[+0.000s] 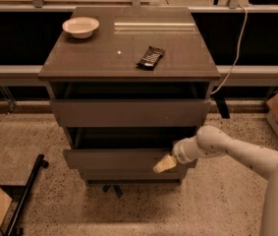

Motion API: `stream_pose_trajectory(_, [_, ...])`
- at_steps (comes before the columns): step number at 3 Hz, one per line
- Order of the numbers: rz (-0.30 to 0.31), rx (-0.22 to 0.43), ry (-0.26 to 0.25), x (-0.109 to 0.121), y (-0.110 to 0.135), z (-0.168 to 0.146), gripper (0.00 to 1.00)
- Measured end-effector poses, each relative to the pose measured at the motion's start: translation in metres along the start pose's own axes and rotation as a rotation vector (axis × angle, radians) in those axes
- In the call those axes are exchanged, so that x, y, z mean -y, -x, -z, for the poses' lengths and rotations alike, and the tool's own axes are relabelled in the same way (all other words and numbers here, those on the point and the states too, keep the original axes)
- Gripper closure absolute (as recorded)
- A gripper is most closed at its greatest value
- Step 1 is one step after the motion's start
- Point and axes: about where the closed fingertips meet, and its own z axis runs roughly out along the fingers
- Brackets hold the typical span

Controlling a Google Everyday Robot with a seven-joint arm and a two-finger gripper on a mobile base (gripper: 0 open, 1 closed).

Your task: Open middle drawer

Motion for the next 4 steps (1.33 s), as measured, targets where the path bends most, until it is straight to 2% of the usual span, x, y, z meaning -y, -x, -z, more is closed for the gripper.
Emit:
stream_pose_trajectory(3, [0.000, 0.000, 0.000, -0.0002, 0.0012, 0.0014, 0.89])
stream_pose_trajectory(4, [0.000, 0.000, 0.000, -0.0006, 0.0026, 0.0033, 1.00])
